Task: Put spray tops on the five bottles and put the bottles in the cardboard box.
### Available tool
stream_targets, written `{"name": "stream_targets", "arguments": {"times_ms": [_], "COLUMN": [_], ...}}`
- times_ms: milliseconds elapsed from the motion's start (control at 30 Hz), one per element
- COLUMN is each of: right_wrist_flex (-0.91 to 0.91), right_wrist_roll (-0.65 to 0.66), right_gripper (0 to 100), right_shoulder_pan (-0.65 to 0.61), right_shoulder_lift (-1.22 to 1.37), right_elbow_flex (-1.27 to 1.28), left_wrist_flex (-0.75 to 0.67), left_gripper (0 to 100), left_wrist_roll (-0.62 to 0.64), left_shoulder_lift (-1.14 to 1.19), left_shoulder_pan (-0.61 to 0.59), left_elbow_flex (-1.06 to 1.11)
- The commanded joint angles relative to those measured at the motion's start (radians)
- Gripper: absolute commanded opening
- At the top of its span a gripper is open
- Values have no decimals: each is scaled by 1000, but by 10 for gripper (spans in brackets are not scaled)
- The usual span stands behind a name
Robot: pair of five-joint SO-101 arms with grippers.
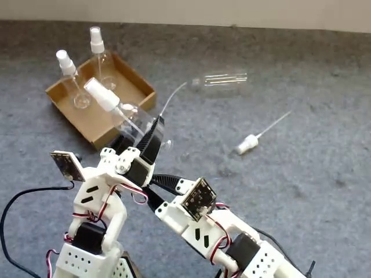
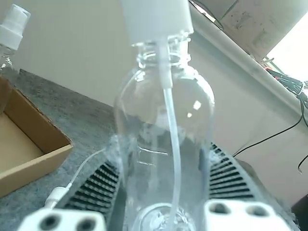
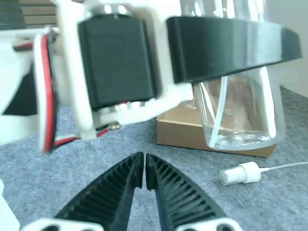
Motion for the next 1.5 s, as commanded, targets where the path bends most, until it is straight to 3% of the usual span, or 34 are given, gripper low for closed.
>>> {"name": "stream_targets", "arguments": {"times_ms": [0,367,800,1200,1467], "right_wrist_flex": [1,71,67,65,65], "right_wrist_roll": [12,12,12,12,12], "right_gripper": [12,12,12,12,12], "right_shoulder_pan": [-8,-8,153,142,21], "right_shoulder_lift": [-13,-13,-13,-15,-15], "right_elbow_flex": [130,130,124,120,122], "left_wrist_flex": [-20,51,78,74,58], "left_gripper": [53,56,56,56,56], "left_wrist_roll": [-5,-8,-8,-8,-8], "left_shoulder_lift": [-8,-8,-8,-8,-8], "left_shoulder_pan": [59,65,68,56,41], "left_elbow_flex": [19,19,19,19,19]}}
